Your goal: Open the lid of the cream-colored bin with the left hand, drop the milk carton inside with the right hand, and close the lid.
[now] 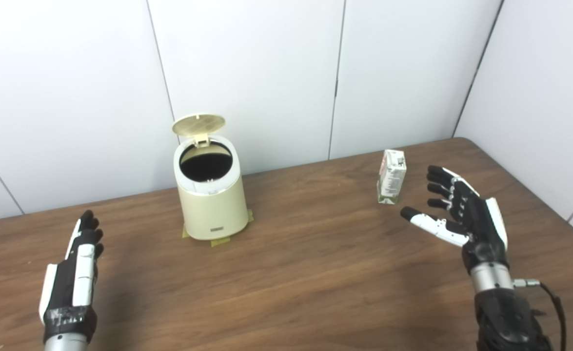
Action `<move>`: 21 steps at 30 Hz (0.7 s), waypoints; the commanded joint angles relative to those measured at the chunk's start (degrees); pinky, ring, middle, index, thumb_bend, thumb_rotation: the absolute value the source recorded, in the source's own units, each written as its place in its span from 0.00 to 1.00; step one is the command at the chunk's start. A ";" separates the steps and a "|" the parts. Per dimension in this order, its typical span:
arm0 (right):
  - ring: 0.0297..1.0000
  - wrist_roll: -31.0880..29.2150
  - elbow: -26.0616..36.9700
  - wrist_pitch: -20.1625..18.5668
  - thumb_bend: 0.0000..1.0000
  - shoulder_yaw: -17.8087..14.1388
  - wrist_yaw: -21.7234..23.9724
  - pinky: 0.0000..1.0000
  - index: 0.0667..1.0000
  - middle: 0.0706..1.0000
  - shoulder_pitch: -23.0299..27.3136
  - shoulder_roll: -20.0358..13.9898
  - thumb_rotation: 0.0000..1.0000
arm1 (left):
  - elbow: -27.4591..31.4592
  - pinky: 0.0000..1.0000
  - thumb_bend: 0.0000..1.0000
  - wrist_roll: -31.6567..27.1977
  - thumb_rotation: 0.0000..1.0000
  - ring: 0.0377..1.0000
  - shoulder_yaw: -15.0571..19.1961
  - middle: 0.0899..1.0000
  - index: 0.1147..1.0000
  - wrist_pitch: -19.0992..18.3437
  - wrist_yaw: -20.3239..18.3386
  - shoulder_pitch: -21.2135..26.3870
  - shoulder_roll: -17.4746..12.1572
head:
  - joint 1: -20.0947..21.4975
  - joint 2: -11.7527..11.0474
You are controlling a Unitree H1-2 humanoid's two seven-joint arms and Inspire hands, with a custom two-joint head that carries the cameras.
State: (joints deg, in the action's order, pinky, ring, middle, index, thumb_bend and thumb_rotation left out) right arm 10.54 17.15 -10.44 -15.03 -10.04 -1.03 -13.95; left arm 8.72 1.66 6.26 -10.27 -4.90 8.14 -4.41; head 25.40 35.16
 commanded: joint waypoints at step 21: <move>0.97 22.19 -18.34 -1.36 0.99 8.65 2.78 0.85 0.92 0.99 18.26 -15.12 0.12 | 12.08 0.96 0.28 6.65 0.57 0.99 -5.60 0.99 1.00 -12.67 -0.06 1.56 -5.81 | 0.93 -4.41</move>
State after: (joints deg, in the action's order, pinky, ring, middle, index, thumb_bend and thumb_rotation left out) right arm 32.50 -2.07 -13.18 -5.89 -6.70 13.75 -27.11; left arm 18.47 7.51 0.70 -22.93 -5.24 8.20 -9.83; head 26.46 30.67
